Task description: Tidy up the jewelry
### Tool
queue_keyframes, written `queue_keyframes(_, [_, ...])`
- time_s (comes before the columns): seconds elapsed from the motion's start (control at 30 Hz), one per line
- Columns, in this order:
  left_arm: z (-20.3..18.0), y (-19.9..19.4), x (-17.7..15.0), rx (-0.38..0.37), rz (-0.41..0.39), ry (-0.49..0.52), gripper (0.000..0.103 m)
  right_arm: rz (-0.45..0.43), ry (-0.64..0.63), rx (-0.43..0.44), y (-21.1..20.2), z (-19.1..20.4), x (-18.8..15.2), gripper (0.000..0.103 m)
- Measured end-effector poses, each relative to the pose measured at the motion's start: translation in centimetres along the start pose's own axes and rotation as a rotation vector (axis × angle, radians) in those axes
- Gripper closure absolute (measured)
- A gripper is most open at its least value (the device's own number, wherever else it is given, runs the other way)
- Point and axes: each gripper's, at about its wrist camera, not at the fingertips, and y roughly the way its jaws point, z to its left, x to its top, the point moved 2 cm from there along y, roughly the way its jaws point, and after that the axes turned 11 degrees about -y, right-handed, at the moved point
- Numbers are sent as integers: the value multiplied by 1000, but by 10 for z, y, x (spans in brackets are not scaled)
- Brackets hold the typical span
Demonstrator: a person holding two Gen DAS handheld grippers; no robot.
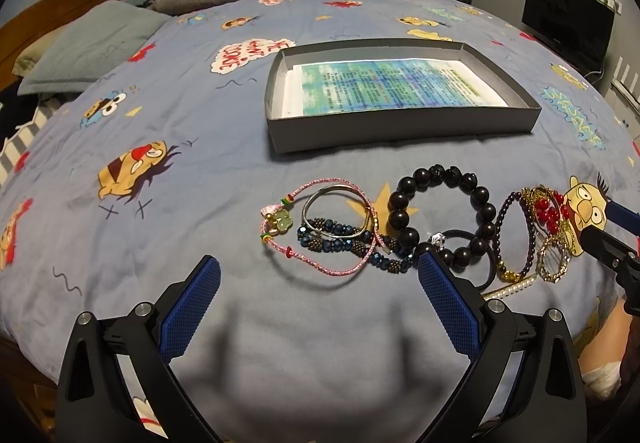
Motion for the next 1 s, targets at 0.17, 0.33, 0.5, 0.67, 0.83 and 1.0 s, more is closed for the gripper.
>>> queue_keyframes(0.17, [5,3,-1,-17,0,-11,5,0,1,1,1,0,-1,5])
queue_keyframes(0.33, [13,1,3,-51,-38,-15,5,-1,1,-2,1,-1,-2,5])
queue_keyframes(0.5, [34,10,12,-77,-31,-61,5,-12,7,-5,2,-7,-5,5])
queue_keyframes(0.67, [45,23,18,-76,-11,-63,7,-8,19,-9,5,-14,-8,5])
queue_keyframes(0.83, [49,27,13,-77,8,-55,15,-15,17,-14,4,-19,-9,5])
queue_keyframes(1.0, [44,25,7,-99,19,-26,32,-8,24,-10,7,-26,-13,6])
